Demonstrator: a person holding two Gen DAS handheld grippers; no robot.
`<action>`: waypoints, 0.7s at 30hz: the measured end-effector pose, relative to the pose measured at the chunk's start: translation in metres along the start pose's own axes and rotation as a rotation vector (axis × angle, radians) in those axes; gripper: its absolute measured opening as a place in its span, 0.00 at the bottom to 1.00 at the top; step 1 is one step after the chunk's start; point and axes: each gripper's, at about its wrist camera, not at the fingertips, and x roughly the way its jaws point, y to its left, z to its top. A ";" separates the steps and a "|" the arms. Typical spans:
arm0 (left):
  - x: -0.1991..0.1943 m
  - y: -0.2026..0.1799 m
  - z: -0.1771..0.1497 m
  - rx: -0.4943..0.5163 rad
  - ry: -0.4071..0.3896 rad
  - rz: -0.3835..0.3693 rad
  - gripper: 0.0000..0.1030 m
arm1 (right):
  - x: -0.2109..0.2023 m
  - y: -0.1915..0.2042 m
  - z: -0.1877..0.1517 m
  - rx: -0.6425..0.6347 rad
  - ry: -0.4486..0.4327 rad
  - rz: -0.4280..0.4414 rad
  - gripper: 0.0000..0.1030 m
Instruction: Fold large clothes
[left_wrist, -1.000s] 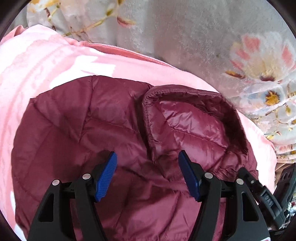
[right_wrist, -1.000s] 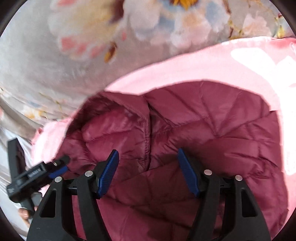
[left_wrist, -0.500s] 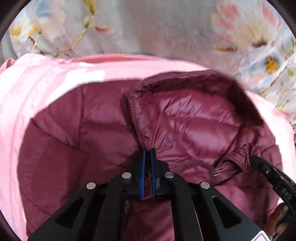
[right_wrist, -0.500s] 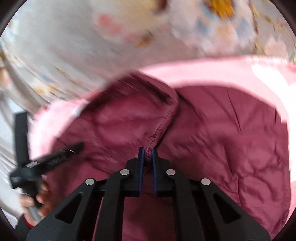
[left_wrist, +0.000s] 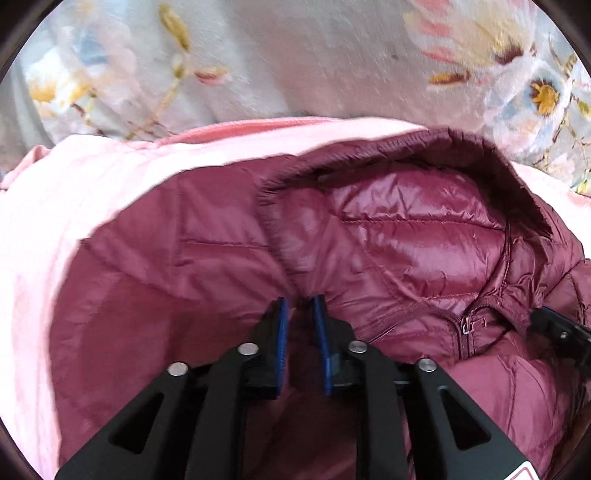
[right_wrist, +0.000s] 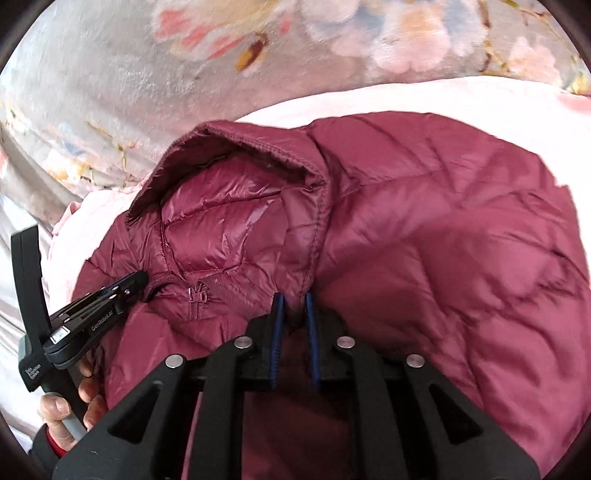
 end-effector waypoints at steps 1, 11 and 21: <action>-0.007 0.005 -0.001 -0.006 -0.013 0.004 0.20 | -0.007 -0.001 0.001 0.006 -0.011 0.004 0.13; -0.039 0.029 0.098 -0.181 -0.115 -0.073 0.26 | -0.033 0.032 0.088 -0.031 -0.231 -0.004 0.14; 0.038 0.003 0.094 -0.138 0.033 -0.045 0.26 | 0.032 0.036 0.089 -0.098 -0.131 -0.102 0.14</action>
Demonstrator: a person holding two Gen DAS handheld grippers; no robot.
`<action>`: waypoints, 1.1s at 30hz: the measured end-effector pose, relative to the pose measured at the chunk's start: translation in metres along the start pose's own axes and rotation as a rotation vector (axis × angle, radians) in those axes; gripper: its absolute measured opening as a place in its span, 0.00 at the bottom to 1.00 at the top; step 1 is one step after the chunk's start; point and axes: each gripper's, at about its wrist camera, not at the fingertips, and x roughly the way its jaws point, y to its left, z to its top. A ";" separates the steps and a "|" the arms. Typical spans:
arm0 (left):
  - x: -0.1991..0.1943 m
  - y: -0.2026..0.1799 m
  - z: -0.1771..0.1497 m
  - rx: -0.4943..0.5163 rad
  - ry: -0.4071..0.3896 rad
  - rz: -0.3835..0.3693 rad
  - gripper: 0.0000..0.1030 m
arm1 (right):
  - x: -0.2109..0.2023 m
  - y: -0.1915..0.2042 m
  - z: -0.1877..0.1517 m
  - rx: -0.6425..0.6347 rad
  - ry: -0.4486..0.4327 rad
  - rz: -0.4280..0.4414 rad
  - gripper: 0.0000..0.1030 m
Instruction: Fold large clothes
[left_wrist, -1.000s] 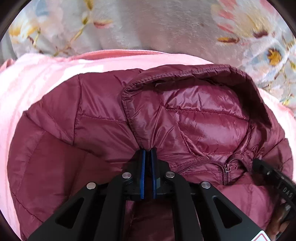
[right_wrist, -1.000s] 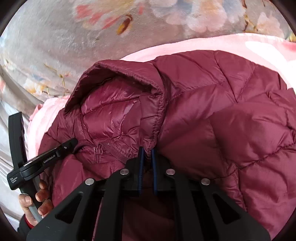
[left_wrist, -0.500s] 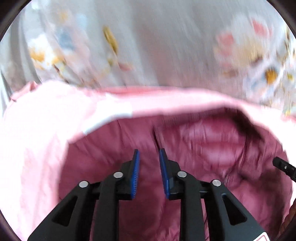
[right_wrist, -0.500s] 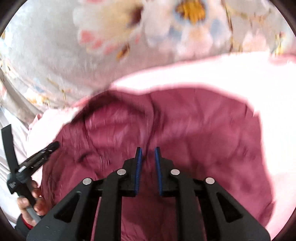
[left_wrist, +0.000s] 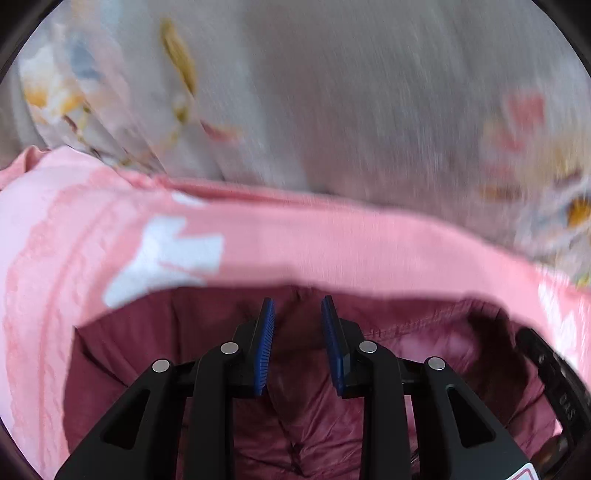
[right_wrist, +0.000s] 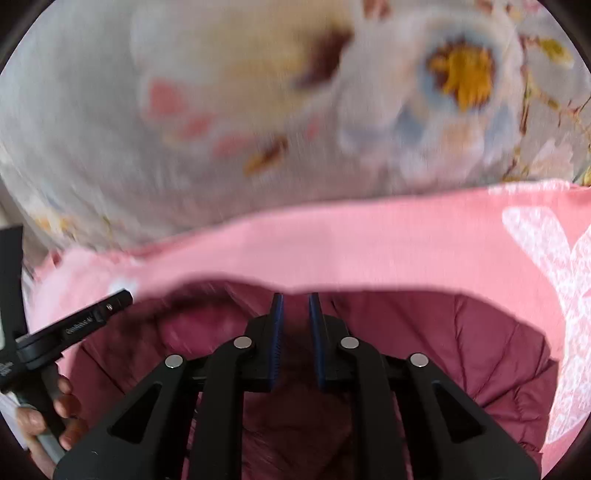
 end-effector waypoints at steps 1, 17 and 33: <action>0.005 -0.001 -0.007 0.027 0.011 0.014 0.26 | 0.003 -0.002 -0.007 -0.023 0.016 -0.016 0.14; 0.014 -0.022 -0.055 0.210 -0.092 0.145 0.27 | 0.016 -0.007 -0.029 -0.107 -0.004 -0.064 0.11; 0.020 -0.028 -0.055 0.236 -0.093 0.179 0.27 | 0.023 -0.008 -0.029 -0.109 0.006 -0.064 0.11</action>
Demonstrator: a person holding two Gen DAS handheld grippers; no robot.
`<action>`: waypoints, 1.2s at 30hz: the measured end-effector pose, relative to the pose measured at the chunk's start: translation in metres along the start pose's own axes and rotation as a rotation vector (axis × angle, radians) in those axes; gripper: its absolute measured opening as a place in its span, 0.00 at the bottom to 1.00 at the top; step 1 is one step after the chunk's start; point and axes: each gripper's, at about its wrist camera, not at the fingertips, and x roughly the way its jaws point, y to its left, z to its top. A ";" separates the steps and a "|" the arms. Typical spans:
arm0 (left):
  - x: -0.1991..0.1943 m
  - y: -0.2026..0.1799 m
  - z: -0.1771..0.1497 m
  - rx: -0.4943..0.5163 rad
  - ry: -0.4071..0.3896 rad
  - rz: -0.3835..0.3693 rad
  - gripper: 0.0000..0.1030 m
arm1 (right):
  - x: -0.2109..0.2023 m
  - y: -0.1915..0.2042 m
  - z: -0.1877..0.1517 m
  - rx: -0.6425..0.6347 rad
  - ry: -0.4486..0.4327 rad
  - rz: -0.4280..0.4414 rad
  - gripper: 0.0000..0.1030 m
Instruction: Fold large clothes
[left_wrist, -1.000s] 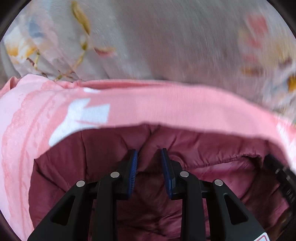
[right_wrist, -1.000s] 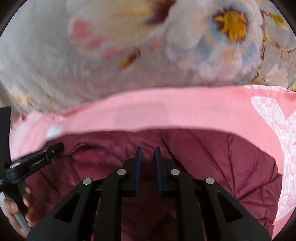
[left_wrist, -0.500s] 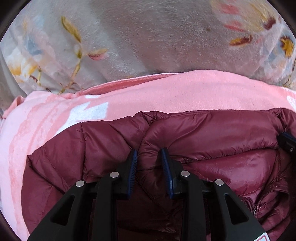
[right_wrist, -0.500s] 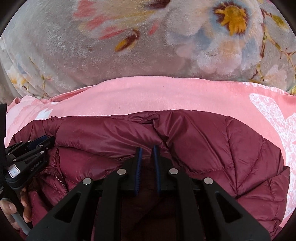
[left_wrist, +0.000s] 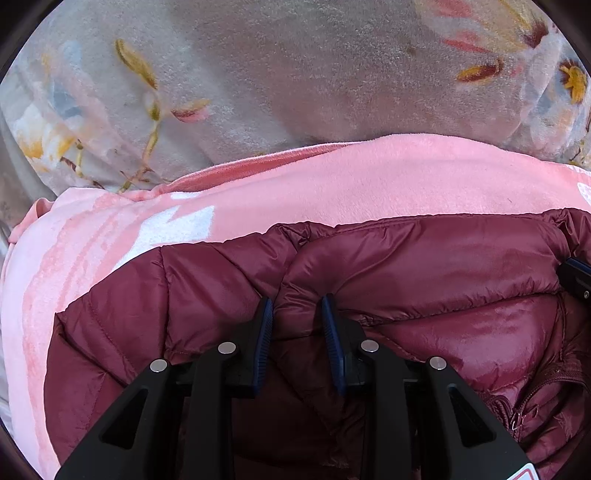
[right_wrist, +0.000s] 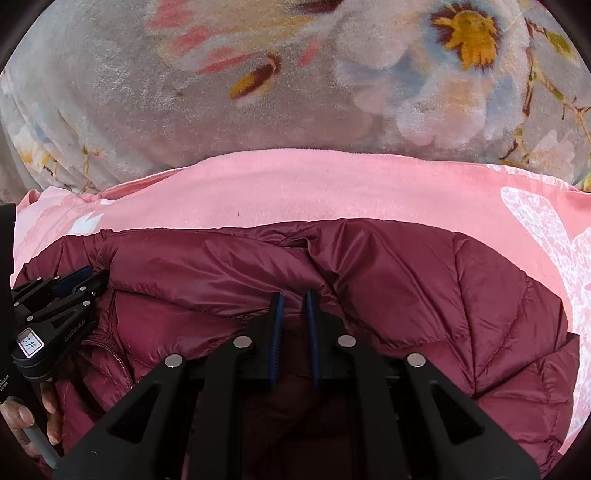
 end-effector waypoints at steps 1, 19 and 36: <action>0.002 0.000 0.001 0.003 0.001 0.007 0.27 | 0.002 0.000 0.000 0.003 0.003 0.002 0.11; -0.183 0.153 -0.166 -0.180 0.148 -0.187 0.76 | -0.281 -0.086 -0.191 0.153 0.036 0.041 0.57; -0.251 0.177 -0.305 -0.329 0.280 -0.273 0.18 | -0.328 -0.100 -0.328 0.499 0.090 0.172 0.20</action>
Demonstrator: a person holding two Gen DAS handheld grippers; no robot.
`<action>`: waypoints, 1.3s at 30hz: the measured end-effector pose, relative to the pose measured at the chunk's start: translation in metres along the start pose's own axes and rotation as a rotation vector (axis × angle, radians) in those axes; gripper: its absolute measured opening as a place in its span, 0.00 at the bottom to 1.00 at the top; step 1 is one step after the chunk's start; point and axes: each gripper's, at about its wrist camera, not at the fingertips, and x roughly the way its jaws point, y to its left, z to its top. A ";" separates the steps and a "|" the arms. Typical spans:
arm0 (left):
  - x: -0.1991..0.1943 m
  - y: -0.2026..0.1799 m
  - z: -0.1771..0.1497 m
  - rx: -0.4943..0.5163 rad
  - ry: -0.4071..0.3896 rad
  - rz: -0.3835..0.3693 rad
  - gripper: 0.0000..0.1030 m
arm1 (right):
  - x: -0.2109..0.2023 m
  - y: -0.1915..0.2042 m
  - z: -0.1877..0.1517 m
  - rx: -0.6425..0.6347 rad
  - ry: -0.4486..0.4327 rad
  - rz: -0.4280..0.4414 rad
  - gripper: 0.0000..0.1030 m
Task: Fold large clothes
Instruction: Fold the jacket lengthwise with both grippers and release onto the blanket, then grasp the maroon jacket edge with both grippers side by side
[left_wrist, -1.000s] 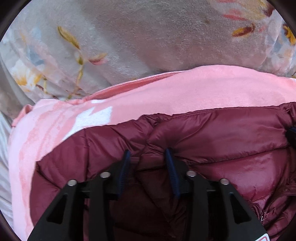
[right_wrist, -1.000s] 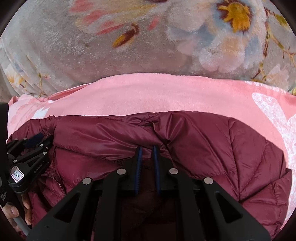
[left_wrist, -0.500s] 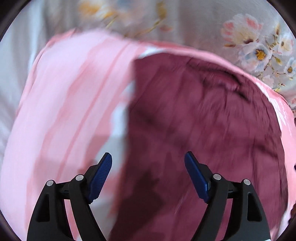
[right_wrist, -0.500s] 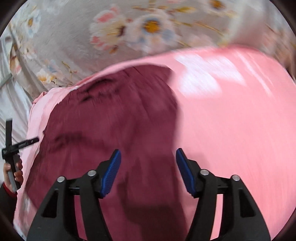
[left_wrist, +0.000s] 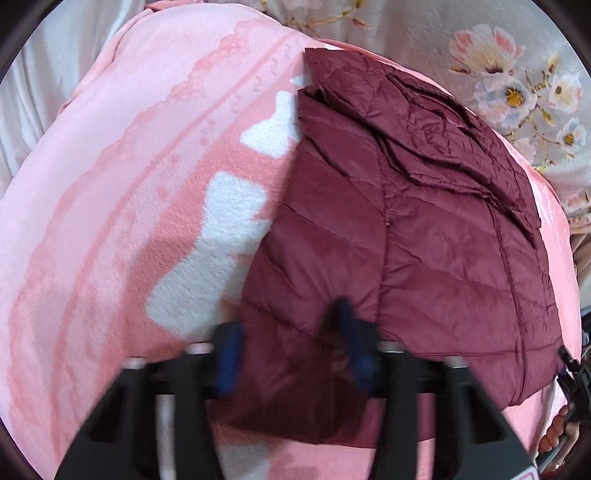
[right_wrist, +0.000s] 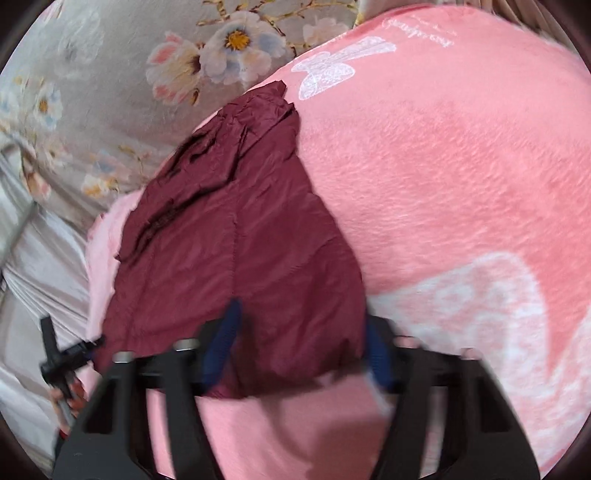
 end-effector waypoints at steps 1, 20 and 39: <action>-0.004 -0.002 0.000 -0.001 -0.003 -0.006 0.06 | -0.002 0.003 0.001 0.008 -0.011 0.008 0.17; -0.279 -0.001 -0.090 0.104 -0.344 -0.181 0.03 | -0.274 0.084 -0.070 -0.265 -0.481 0.170 0.04; -0.021 -0.012 0.100 0.097 -0.172 0.234 0.14 | 0.007 0.052 0.100 -0.037 -0.327 -0.098 0.05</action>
